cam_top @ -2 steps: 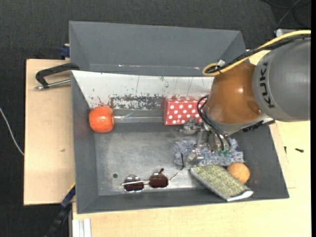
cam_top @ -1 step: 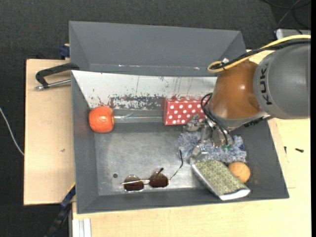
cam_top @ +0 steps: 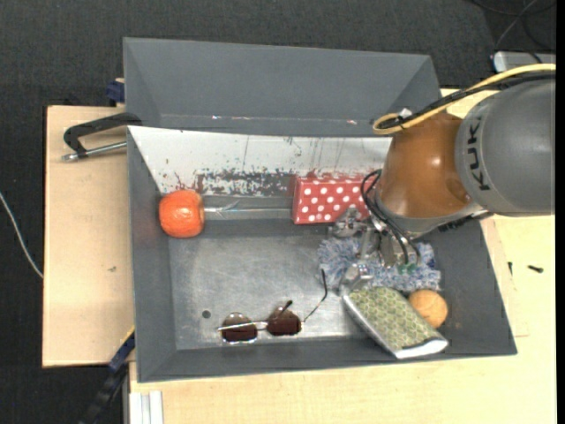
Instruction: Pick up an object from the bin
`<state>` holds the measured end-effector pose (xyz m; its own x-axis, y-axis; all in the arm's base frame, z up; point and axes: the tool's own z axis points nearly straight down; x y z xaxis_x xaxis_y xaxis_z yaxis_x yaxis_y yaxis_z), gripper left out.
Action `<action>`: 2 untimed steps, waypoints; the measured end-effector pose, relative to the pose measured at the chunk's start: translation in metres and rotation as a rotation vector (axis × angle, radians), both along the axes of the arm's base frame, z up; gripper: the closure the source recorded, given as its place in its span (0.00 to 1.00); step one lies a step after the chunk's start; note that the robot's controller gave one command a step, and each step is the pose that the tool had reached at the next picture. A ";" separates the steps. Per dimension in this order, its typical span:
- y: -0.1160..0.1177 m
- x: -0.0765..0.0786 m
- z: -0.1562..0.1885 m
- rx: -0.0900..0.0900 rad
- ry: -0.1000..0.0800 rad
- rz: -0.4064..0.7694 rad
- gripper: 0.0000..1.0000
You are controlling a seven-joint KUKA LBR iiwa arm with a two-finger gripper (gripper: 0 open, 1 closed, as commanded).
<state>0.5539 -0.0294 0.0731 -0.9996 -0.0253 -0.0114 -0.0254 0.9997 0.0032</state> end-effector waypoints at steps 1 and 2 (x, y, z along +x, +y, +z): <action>0.001 0.009 0.000 -0.001 0.006 0.009 0.00; 0.001 0.002 0.003 -0.001 0.008 -0.001 1.00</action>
Offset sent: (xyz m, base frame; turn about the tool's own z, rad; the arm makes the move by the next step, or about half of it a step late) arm 0.0000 0.0000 0.0000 0.0000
